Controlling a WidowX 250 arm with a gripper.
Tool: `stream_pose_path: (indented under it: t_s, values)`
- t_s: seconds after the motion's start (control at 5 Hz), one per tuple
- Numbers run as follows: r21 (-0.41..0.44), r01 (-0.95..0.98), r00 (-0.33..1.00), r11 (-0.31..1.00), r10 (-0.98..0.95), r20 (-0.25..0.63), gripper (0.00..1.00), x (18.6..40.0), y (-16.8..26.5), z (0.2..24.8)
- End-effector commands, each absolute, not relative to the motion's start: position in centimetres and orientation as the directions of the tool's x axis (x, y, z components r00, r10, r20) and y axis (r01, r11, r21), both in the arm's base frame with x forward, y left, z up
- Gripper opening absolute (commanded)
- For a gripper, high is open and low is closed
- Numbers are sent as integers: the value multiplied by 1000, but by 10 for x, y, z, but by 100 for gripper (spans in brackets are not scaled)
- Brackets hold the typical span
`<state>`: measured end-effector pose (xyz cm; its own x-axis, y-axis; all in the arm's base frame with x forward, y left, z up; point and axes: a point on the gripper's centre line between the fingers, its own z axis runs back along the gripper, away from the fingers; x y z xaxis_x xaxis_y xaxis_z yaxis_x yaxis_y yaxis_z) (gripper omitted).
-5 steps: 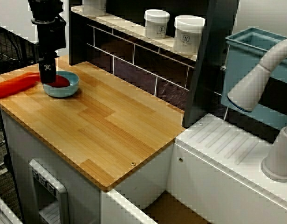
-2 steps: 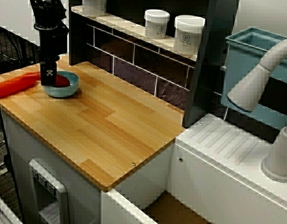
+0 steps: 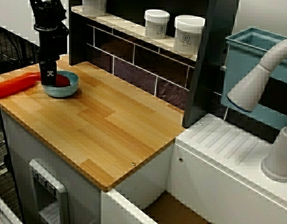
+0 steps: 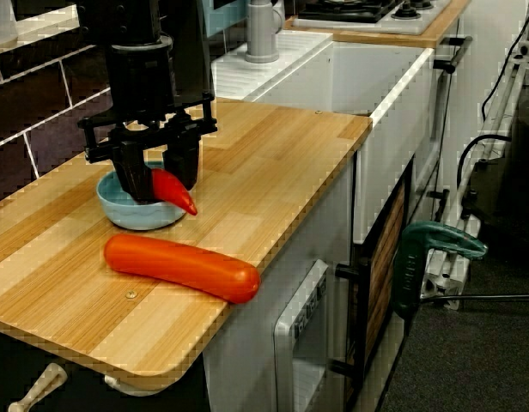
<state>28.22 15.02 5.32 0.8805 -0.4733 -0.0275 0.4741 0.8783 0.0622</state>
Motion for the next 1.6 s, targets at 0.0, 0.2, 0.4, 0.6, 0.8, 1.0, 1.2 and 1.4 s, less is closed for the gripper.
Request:
stream_pose_path:
  t_s: [0.0,0.2,0.4,0.6,0.8,1.0,1.2,1.4]
  values:
    - [89,457,886,885,-462,40,0,292,154,99]
    - [89,458,884,884,-464,60,0,290,149,114]
    - [81,475,875,876,-480,69,0,286,140,118]
    - [74,516,853,854,-520,54,0,280,113,113]
    - [123,457,883,881,-466,55,0,278,99,107]
    - [149,424,898,893,-436,58,0,281,86,109]
    - [166,399,907,902,-414,71,0,285,72,105]
    - [172,389,913,905,-404,61,0,287,62,93]
